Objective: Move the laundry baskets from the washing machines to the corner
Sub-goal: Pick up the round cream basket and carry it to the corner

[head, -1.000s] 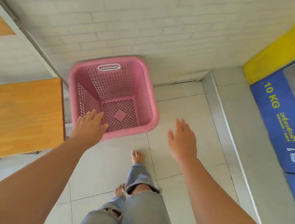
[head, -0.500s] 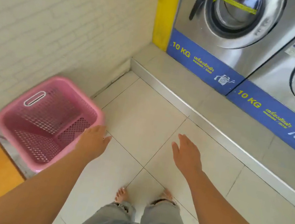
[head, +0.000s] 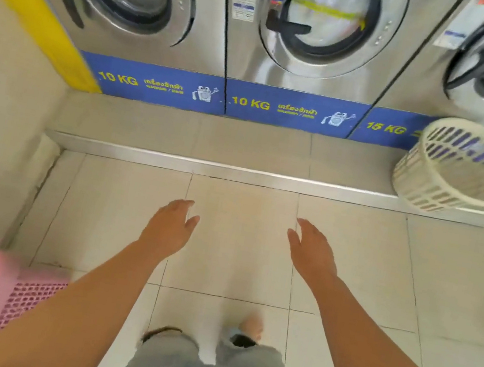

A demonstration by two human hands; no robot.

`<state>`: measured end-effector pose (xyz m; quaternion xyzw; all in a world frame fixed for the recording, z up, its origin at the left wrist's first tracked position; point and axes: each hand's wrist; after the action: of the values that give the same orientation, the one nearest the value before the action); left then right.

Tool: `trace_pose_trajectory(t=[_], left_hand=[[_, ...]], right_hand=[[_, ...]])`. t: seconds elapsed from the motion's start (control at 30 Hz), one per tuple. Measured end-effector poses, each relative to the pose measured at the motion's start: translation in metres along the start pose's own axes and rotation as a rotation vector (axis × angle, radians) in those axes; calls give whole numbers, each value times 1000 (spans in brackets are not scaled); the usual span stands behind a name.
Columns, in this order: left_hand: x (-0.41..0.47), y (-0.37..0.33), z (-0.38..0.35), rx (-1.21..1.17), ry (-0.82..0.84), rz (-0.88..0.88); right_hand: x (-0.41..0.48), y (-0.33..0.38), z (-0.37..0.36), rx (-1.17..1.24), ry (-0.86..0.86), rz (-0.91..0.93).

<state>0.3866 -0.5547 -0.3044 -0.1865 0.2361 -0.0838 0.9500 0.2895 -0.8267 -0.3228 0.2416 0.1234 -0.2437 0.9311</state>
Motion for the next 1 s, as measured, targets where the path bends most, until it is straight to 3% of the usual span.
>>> trace_pose_trajectory(t=[0.5,1.0], left_hand=[[136,-281,-92,158,201,-314],[317,-501,-131,213,278,-307]], right_hand=[[45,-222,104,252,-198,-442],[233,-351,228,332,-271,-587]])
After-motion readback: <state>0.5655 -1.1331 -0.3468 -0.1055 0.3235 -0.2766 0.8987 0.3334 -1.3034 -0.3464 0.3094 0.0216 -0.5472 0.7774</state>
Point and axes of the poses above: each hand's wrist, its own x-axis towards the middle knuckle, its own z-axis out of the back of the hand, y = z × x, and after that the axes turned 2 degrees about -y, right-handed
